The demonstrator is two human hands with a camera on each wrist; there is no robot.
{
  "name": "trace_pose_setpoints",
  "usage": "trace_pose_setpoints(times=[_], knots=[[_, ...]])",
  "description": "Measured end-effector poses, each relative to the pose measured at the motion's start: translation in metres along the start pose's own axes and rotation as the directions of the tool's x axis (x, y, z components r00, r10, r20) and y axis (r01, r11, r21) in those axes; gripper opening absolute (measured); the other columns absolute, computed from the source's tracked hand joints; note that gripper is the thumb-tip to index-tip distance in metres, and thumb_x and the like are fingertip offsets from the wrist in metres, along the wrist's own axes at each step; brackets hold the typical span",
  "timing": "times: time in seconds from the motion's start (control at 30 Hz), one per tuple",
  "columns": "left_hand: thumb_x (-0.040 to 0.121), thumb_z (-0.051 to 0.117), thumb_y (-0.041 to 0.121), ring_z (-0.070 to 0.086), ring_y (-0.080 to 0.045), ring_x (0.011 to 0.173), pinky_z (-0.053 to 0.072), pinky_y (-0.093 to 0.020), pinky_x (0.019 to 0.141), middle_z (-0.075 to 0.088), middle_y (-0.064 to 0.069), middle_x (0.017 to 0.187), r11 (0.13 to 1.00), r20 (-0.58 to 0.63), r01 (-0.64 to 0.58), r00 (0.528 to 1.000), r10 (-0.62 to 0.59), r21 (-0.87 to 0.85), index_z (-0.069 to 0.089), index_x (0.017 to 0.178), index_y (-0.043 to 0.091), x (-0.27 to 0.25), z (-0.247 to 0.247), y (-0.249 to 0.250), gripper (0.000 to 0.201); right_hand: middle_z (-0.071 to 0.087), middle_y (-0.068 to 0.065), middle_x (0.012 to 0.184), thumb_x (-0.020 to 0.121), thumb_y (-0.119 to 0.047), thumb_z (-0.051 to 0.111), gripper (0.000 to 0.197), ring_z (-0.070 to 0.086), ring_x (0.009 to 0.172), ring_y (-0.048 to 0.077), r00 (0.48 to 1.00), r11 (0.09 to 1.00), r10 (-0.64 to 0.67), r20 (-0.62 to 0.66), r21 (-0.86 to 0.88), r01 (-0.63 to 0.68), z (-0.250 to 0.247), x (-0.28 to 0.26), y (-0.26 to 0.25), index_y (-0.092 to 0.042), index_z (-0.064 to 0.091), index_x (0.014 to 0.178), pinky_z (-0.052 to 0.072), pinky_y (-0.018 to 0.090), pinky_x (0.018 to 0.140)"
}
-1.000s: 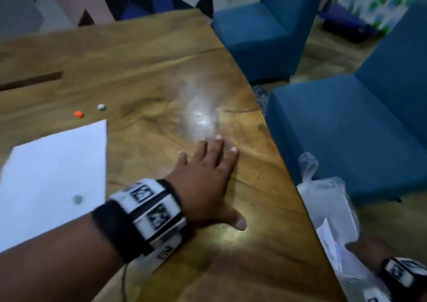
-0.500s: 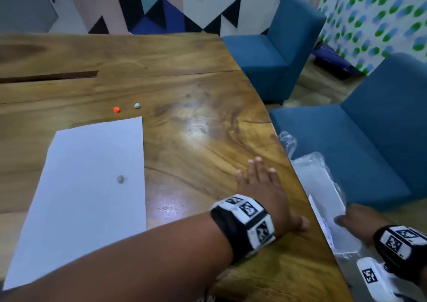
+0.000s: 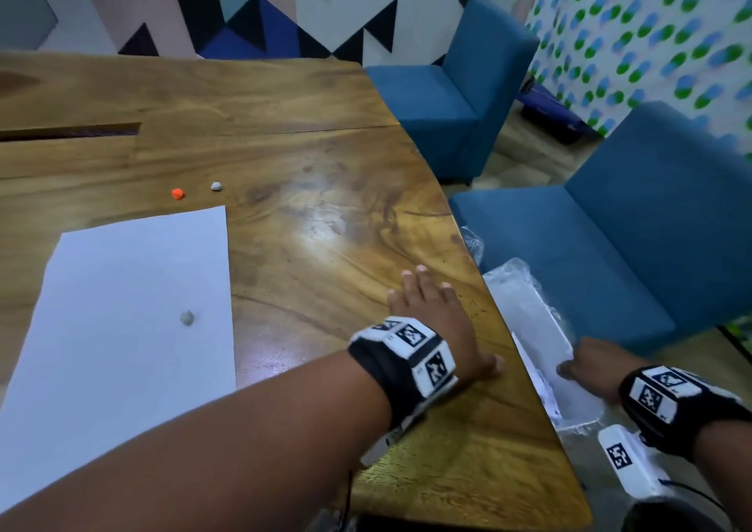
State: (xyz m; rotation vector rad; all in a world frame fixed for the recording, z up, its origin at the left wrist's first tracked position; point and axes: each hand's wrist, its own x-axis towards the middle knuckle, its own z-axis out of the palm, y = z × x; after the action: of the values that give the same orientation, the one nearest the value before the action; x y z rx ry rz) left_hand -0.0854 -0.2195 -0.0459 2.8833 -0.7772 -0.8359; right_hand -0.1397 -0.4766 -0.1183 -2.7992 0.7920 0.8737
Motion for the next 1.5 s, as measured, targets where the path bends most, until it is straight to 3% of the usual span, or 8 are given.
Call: trace_pose_setpoints(times=[0.2,0.43,0.63,0.77,1.0,1.27,1.4,1.5], knots=[[0.085,0.056,0.076,-0.003,-0.040,0.155,0.011,-0.054,0.125,-0.006,-0.023,0.168,0.974,-0.027,-0.210,0.978,0.209,-0.085,0.003,0.161,0.006,0.001,0.000,0.026,0.117,0.062,0.007,0.081,0.083,-0.028,0.061,0.022,0.061,0.076,0.025,1.000,0.999,0.017,0.007,-0.037,-0.016,-0.003,-0.007,0.000,-0.011,0.057,0.070,0.039,0.027,0.053],[0.083,0.054,0.079,-0.011,-0.047,0.153,0.005,-0.063,0.122,-0.017,-0.028,0.165,1.000,0.028,0.003,1.000,-0.003,0.000,-0.003,0.161,0.004,0.012,0.002,0.021,0.123,0.061,0.008,0.085,0.086,-0.027,0.061,0.026,0.062,0.079,0.025,0.999,0.998,0.039,-0.018,-0.048,-0.040,0.000,-0.016,0.004,-0.014,0.050,0.066,0.041,0.026,0.057],[0.087,0.058,0.073,-0.008,-0.045,0.154,0.005,-0.056,0.123,-0.013,-0.026,0.167,0.971,0.040,-0.217,0.974,0.222,-0.097,0.000,0.161,0.002,0.005,0.010,0.081,0.118,0.070,0.009,0.095,0.085,-0.026,0.060,0.022,0.065,0.085,0.023,0.999,0.998,-0.001,0.034,-0.064,0.003,0.002,-0.018,0.004,-0.014,0.053,0.067,0.049,0.028,0.072],[0.086,0.055,0.075,-0.006,-0.047,0.154,0.004,-0.062,0.121,-0.010,-0.026,0.167,0.986,-0.032,-0.145,0.989,0.142,-0.084,0.003,0.161,0.003,0.014,-0.007,0.060,0.117,0.070,0.012,0.103,0.087,-0.031,0.060,0.016,0.065,0.087,0.025,1.000,0.997,0.003,-0.021,-0.073,-0.005,0.006,-0.022,0.006,-0.016,0.056,0.083,0.052,0.030,0.076],[0.082,0.058,0.077,-0.014,-0.046,0.153,0.000,-0.071,0.118,-0.017,-0.024,0.167,0.997,0.025,0.071,0.997,-0.070,-0.042,0.001,0.162,0.007,0.027,-0.008,0.019,0.121,0.067,0.011,0.102,0.088,-0.030,0.060,0.018,0.060,0.086,0.025,0.999,0.998,0.051,-0.015,-0.024,-0.051,0.007,-0.026,0.006,-0.015,0.055,0.078,0.045,0.026,0.072],[0.085,0.049,0.080,0.007,-0.036,0.155,0.007,-0.063,0.121,0.006,-0.017,0.170,0.938,-0.057,-0.339,0.937,0.344,0.073,0.017,0.160,0.009,0.010,0.008,0.045,0.108,0.062,0.006,0.089,0.084,-0.032,0.062,0.021,0.064,0.084,0.026,0.999,0.998,0.052,0.007,-0.047,-0.052,0.007,-0.021,0.009,-0.014,0.056,0.076,0.046,0.027,0.067],[0.086,0.052,0.076,0.013,-0.038,0.153,0.015,-0.064,0.119,0.012,-0.014,0.168,0.996,-0.189,-0.085,0.978,0.091,0.036,0.019,0.160,0.011,0.038,-0.025,-0.001,0.104,0.060,0.008,0.090,0.086,-0.033,0.061,0.024,0.060,0.083,0.026,0.997,0.997,0.078,-0.001,-0.023,-0.078,0.008,-0.024,0.013,-0.015,0.051,0.073,0.044,0.027,0.070],[0.086,0.052,0.077,0.000,-0.039,0.156,0.014,-0.065,0.120,-0.003,-0.015,0.170,0.999,-0.109,0.030,0.994,-0.027,0.019,0.009,0.162,0.010,0.048,-0.032,-0.025,0.110,0.061,0.009,0.090,0.086,-0.034,0.062,0.032,0.064,0.089,0.027,0.996,0.996,0.086,-0.004,-0.020,-0.086,0.010,-0.022,0.017,-0.017,0.047,0.062,0.047,0.027,0.072]])
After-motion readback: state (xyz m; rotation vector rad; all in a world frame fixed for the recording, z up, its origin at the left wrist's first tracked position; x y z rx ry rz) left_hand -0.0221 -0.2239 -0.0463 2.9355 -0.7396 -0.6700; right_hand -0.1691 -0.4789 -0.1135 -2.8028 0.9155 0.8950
